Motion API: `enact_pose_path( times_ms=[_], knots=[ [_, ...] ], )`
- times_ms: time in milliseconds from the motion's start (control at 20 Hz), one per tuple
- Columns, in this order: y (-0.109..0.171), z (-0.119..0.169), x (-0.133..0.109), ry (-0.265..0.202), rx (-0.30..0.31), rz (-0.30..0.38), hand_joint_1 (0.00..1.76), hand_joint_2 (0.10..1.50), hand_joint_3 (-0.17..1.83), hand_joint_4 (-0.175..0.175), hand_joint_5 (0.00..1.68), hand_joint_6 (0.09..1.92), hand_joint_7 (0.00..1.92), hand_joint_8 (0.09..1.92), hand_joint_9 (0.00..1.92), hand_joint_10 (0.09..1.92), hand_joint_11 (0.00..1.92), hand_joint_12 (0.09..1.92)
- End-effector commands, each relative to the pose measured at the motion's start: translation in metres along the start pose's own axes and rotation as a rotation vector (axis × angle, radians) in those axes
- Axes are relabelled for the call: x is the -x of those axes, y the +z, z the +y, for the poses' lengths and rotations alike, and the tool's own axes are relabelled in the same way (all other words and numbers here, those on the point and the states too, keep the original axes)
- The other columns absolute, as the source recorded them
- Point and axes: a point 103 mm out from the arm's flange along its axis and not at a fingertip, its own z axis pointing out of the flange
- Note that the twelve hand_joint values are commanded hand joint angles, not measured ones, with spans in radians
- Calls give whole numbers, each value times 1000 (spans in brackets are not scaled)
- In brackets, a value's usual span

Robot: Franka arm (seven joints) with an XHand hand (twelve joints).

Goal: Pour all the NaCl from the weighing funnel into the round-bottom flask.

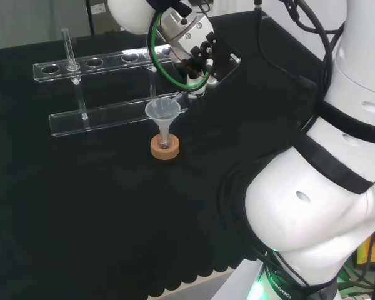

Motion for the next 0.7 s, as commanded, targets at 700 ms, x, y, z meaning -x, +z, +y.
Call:
enact_pose_path(
  times_ms=[700],
  knots=[
    [-8, 11, -12, -10, -57, -109, 1109, 711, 697, 78, 1113, 965, 904, 744, 1102, 406, 910, 989]
  ],
)
